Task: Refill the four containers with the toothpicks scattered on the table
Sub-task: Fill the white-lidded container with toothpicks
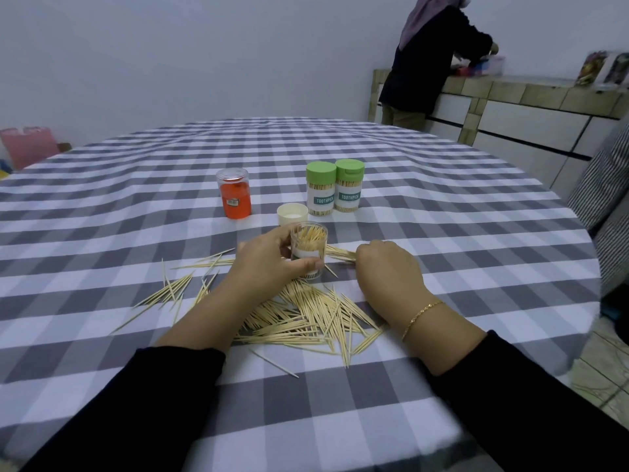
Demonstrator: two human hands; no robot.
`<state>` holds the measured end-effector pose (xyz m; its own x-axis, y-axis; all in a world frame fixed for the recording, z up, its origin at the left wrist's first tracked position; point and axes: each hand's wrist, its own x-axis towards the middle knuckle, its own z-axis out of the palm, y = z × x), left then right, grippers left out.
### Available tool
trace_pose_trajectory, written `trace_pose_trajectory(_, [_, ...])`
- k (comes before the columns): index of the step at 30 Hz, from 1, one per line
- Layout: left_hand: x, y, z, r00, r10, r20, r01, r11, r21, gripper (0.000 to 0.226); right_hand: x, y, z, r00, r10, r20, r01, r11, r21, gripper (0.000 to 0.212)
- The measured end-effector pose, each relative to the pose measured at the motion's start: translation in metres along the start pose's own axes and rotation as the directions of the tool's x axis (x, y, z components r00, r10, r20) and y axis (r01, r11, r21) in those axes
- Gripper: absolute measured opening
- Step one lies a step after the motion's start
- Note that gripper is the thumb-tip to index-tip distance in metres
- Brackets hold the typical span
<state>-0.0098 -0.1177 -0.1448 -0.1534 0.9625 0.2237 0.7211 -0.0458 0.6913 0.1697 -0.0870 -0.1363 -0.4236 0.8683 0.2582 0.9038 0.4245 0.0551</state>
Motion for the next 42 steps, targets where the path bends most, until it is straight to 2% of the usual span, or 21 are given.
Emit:
trace_pose_trajectory(5, [0.0, -0.003, 0.001, 1.0, -0.005, -0.005, 0.005, 0.999, -0.033, 0.047, 0.016, 0.016, 0.003, 1.0, 0.026, 0.015, -0.027, 0.996, 0.082, 0.024])
trace_pose_trajectory(8, [0.002, -0.006, 0.002, 1.0, -0.014, -0.008, 0.013, 0.999, -0.049, 0.054, 0.023, 0.021, 0.001, 0.997, 0.05, 0.063, -0.065, 0.961, 0.268, 0.024])
trace_pose_trajectory(13, [0.002, -0.005, 0.003, 1.0, -0.019, -0.015, 0.018, 0.999, -0.038, 0.062, 0.03, 0.026, -0.011, 0.995, 0.081, 0.052, -0.096, 0.821, 0.562, 0.023])
trace_pose_trajectory(15, [0.002, -0.005, 0.003, 1.0, -0.019, -0.018, 0.019, 0.999, -0.038, 0.063, 0.034, 0.023, -0.016, 0.995, 0.087, 0.053, -0.1, 0.724, 0.683, 0.02])
trace_pose_trajectory(19, [0.002, -0.004, 0.003, 0.999, -0.029, -0.015, 0.029, 0.999, -0.024, 0.063, 0.044, 0.012, -0.027, 0.996, 0.09, 0.021, -0.06, 0.449, 0.891, 0.02])
trace_pose_trajectory(22, [0.002, -0.004, 0.003, 1.0, -0.028, -0.012, 0.028, 0.999, -0.033, 0.055, 0.049, 0.001, -0.035, 0.995, 0.09, -0.044, 0.021, 0.246, 0.969, 0.021])
trace_pose_trajectory(25, [0.002, -0.004, 0.003, 1.0, -0.029, 0.0, 0.029, 0.999, -0.045, 0.047, 0.053, -0.011, -0.038, 0.989, 0.118, -0.092, 0.078, 0.123, 0.989, 0.019])
trace_pose_trajectory(31, [0.003, -0.007, 0.003, 1.0, -0.004, -0.012, 0.004, 0.999, -0.051, 0.043, 0.049, -0.024, -0.025, 0.986, 0.138, -0.098, 0.092, 0.048, 0.995, 0.02])
trace_pose_trajectory(37, [0.003, -0.004, 0.003, 1.0, -0.007, -0.017, 0.006, 0.999, -0.035, 0.045, 0.045, -0.026, -0.015, 0.981, 0.146, -0.126, 0.114, 0.091, 0.989, 0.017])
trace_pose_trajectory(42, [0.002, -0.002, 0.002, 1.0, 0.001, -0.016, -0.001, 1.0, -0.016, 0.047, 0.044, -0.022, -0.002, 0.993, 0.111, -0.035, 0.03, 0.047, 0.998, 0.017])
